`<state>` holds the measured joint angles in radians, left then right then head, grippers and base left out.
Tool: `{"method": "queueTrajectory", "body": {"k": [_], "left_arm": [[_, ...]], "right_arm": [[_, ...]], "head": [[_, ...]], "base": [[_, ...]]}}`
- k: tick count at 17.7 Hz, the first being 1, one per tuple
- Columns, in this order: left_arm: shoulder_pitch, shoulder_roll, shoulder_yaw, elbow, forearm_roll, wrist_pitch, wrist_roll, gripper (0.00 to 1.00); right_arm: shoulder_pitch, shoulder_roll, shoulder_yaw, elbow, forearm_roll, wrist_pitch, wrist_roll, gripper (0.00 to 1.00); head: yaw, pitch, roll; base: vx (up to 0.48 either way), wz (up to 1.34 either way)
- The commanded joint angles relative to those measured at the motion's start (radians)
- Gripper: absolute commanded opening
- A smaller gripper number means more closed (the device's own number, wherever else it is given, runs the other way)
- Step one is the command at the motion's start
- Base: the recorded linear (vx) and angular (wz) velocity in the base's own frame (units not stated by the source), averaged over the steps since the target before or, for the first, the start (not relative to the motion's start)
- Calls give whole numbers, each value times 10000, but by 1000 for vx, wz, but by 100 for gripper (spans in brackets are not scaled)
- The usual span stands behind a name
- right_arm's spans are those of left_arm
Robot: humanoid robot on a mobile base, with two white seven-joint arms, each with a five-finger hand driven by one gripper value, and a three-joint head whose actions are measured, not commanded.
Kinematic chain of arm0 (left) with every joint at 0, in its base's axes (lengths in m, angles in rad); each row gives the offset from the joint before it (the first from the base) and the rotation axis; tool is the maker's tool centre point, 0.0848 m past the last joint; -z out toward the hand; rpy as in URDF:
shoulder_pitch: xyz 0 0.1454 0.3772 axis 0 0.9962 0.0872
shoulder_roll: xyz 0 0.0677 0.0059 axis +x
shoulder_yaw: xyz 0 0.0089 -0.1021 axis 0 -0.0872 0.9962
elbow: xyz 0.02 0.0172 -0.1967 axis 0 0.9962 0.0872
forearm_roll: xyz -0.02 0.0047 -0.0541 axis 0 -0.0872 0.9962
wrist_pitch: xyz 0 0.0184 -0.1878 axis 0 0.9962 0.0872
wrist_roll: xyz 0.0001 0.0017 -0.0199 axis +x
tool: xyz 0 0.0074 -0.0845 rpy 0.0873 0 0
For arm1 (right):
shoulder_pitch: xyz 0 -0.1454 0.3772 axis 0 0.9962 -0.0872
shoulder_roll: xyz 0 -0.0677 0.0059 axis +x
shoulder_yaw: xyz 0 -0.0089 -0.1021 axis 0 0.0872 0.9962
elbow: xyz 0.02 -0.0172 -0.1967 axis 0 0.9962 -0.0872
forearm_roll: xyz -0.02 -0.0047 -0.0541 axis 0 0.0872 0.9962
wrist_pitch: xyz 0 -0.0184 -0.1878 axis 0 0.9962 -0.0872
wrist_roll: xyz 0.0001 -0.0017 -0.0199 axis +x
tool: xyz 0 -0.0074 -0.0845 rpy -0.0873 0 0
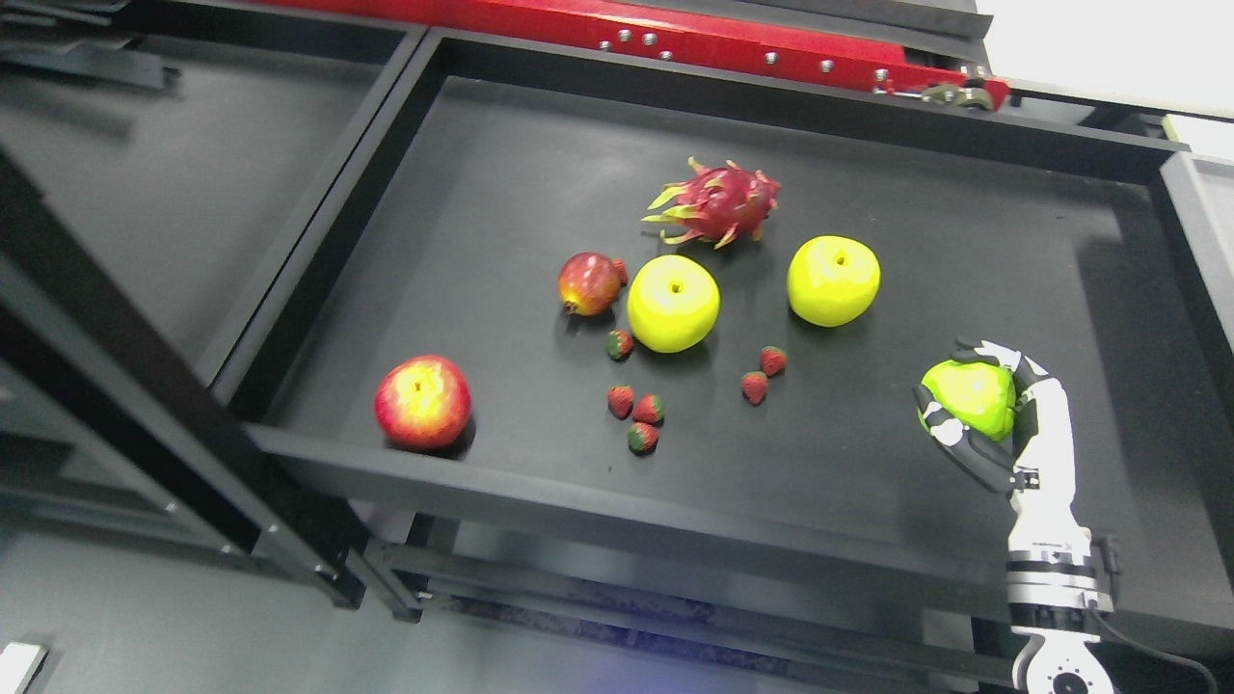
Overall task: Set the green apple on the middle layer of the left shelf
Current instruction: 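Move the held apple over the shelf's middle layer near the fruits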
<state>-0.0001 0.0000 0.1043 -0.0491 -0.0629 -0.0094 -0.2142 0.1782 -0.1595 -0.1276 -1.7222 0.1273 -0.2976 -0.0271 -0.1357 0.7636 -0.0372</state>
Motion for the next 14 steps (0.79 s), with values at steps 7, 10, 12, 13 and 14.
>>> {"method": "queueTrajectory", "body": {"k": [7, 10, 12, 13, 14], "left_arm": [[93, 175, 0, 0, 0, 2, -5, 100], [93, 175, 0, 0, 0, 1, 10, 100], [93, 175, 0, 0, 0, -14, 10, 100], [93, 175, 0, 0, 0, 1, -5, 100], [93, 175, 0, 0, 0, 2, 10, 100]], "right_arm": [[-18, -31, -13, -5, 0, 0, -5, 0], [-33, -16, -13, 11, 0, 31, 26, 0], [-109, 15, 2, 26, 0, 290, 178, 0], [-201, 15, 33, 41, 15, 580, 331, 0], [-338, 15, 48, 57, 15, 963, 606, 0]], "head": [[0, 0, 0], [0, -1, 0], [0, -1, 0], [0, -1, 0], [0, -1, 0]], "base": [[121, -207], [76, -100], [53, -63], [47, -53], [17, -47]]}}
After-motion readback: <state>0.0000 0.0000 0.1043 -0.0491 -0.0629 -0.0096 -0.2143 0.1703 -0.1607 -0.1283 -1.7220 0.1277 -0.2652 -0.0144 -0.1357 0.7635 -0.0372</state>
